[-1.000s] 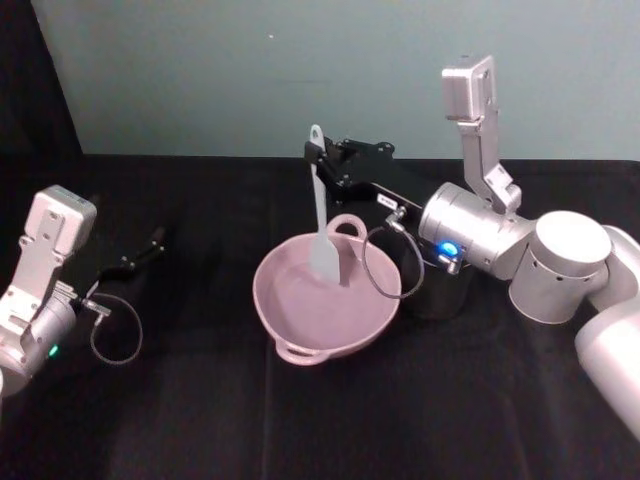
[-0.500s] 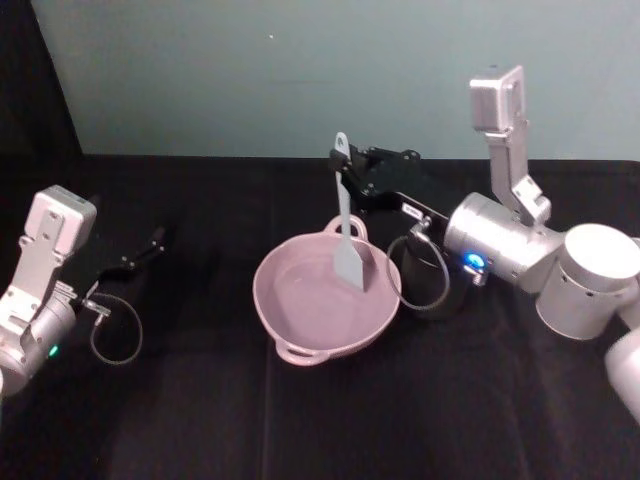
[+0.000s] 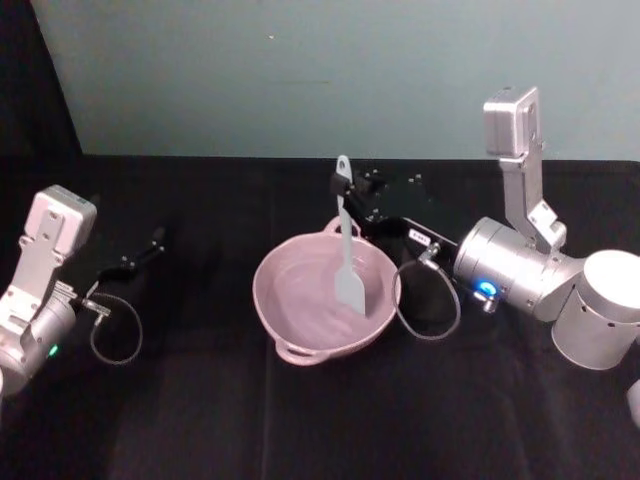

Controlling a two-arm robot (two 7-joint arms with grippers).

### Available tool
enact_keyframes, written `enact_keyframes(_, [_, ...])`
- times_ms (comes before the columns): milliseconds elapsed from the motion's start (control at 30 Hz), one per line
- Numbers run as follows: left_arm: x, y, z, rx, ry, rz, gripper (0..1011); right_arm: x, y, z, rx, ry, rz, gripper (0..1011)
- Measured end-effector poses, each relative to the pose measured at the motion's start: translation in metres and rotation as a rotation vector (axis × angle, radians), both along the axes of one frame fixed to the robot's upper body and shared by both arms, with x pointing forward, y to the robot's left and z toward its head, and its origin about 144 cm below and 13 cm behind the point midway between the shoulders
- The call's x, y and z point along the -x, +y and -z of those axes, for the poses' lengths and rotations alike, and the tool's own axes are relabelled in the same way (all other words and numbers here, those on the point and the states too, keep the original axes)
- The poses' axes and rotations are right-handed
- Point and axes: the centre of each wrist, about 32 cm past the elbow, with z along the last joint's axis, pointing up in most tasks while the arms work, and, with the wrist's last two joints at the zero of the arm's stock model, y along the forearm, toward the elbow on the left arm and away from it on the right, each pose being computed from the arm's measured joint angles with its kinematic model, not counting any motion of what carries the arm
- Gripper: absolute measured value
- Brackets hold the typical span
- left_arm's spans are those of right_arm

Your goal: Use the one hand to pick up the spoon and stir the clear water in the bowl.

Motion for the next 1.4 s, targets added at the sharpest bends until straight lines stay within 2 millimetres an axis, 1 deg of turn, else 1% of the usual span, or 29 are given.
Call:
enact_keyframes(100, [0.000,0.000,0.000,0.000,0.000,0.000,1011,0.003,0.004,0.001,-0.006,0.005,-0.015,125])
enact_keyframes(233, [0.000,0.000,0.000,0.000,0.000,0.000,1011,0.005,0.014,0.003,-0.026,0.016,-0.050,124])
enact_keyframes(433, [0.000,0.000,0.000,0.000,0.000,0.000,1011,0.003,0.029,0.004,-0.047,0.025,-0.084,124])
enact_keyframes(667, [0.000,0.000,0.000,0.000,0.000,0.000,1011,-0.010,0.050,0.008,-0.065,0.040,-0.107,124])
enact_keyframes(900, [0.000,0.000,0.000,0.000,0.000,0.000,1011,-0.026,0.060,0.010,-0.050,0.037,-0.099,125])
enact_keyframes(1100, [0.000,0.000,0.000,0.000,0.000,0.000,1011,-0.035,0.060,0.009,-0.037,0.031,-0.078,125])
enact_keyframes(1200, [0.000,0.000,0.000,0.000,0.000,0.000,1011,-0.041,0.055,0.009,-0.032,0.030,-0.057,125])
enact_keyframes(1400, [0.000,0.000,0.000,0.000,0.000,0.000,1011,-0.042,0.045,0.008,-0.036,0.026,-0.025,124])
